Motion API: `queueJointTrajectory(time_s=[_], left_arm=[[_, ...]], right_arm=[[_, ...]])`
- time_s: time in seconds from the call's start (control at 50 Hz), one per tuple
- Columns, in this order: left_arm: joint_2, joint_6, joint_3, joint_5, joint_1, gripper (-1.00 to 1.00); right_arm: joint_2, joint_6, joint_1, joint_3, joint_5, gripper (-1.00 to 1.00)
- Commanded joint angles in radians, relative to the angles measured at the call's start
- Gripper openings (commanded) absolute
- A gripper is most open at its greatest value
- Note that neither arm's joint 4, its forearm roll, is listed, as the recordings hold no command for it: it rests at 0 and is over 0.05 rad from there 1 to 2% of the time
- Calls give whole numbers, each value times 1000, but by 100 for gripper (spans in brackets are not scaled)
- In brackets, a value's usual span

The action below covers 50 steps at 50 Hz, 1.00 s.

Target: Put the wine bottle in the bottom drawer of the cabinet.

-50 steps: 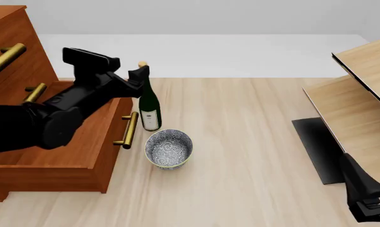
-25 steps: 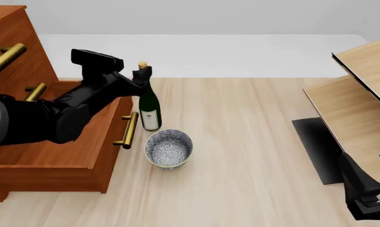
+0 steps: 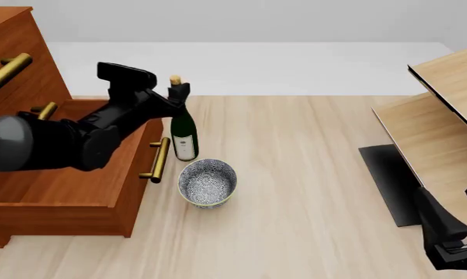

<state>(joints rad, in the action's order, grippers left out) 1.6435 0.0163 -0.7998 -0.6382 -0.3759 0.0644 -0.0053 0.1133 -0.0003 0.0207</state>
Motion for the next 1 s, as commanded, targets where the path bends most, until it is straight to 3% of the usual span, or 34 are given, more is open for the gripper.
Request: queueJointTrajectory(time_s=[0.02,1.0], left_arm=[[43,4,-20,-13,6,100],[157,-2,-57,-49,-2,100]], right_arm=[[-2,1,-1,0,5,100],[29,-3,0,0,-10,100]])
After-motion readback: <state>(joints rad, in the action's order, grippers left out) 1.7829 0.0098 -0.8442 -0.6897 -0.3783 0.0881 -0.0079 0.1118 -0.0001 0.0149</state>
